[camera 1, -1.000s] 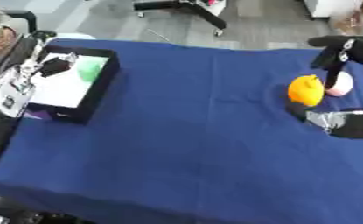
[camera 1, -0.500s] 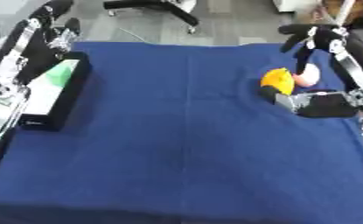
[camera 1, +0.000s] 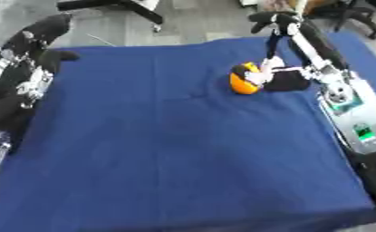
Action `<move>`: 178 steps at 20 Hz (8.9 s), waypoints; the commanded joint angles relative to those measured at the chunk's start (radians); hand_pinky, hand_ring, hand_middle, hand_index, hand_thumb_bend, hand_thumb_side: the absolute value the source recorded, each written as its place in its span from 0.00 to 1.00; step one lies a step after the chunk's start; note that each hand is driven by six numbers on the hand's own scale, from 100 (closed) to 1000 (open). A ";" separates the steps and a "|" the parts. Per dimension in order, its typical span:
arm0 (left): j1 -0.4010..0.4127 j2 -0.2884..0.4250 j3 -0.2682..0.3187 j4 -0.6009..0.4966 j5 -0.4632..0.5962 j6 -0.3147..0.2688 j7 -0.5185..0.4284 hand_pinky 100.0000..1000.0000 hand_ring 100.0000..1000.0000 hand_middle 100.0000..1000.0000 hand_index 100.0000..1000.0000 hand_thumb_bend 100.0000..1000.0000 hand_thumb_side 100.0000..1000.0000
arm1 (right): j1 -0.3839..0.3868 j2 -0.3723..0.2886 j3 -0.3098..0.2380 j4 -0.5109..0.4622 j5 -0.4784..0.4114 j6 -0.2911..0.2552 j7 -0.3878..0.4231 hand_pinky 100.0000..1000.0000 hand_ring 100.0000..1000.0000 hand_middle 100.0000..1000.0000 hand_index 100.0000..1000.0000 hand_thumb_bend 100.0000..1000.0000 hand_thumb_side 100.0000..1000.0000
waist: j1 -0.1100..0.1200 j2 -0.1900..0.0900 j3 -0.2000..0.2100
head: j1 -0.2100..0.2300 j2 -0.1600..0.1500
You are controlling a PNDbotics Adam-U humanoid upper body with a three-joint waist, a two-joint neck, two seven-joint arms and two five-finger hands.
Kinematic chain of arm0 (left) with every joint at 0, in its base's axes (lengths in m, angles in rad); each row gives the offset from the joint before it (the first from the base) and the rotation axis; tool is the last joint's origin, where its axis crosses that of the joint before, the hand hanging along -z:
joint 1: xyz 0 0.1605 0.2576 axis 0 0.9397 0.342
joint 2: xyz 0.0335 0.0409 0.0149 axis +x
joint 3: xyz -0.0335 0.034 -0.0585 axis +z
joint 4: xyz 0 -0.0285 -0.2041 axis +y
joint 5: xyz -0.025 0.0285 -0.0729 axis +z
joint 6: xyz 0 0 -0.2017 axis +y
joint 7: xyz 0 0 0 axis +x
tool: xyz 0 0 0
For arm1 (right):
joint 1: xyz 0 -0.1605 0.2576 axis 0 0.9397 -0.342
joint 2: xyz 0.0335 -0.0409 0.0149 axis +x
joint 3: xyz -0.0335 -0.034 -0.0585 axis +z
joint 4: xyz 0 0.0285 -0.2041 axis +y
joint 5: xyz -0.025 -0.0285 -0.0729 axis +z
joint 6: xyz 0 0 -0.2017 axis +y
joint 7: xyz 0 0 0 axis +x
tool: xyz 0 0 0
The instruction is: Pick up the objects with one hand, pass them to the other hand, and then place them into the box on the other side of the table.
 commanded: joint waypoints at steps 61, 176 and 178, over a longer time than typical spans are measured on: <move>0.059 -0.161 -0.056 0.132 -0.057 0.015 -0.094 0.78 1.00 0.90 0.90 0.00 0.65 | -0.093 0.102 0.034 0.037 0.058 -0.031 -0.252 0.48 0.21 0.32 0.26 0.00 0.00 | 0.021 -0.002 0.050 | -0.108 -0.002; -0.137 -0.109 -0.246 0.175 0.005 -0.042 0.152 0.44 0.62 0.34 0.29 0.00 0.44 | 0.008 0.196 0.241 -0.301 -0.201 -0.089 0.243 0.43 0.20 0.42 0.60 0.35 0.27 | 0.002 0.002 0.018 | 0.017 -0.002; -0.135 -0.106 -0.235 0.175 0.004 -0.042 0.162 0.44 0.62 0.34 0.29 0.00 0.44 | 0.008 0.190 0.222 -0.318 -0.175 -0.093 0.237 0.44 0.21 0.44 0.64 0.37 0.29 | 0.002 0.001 0.017 | 0.021 -0.002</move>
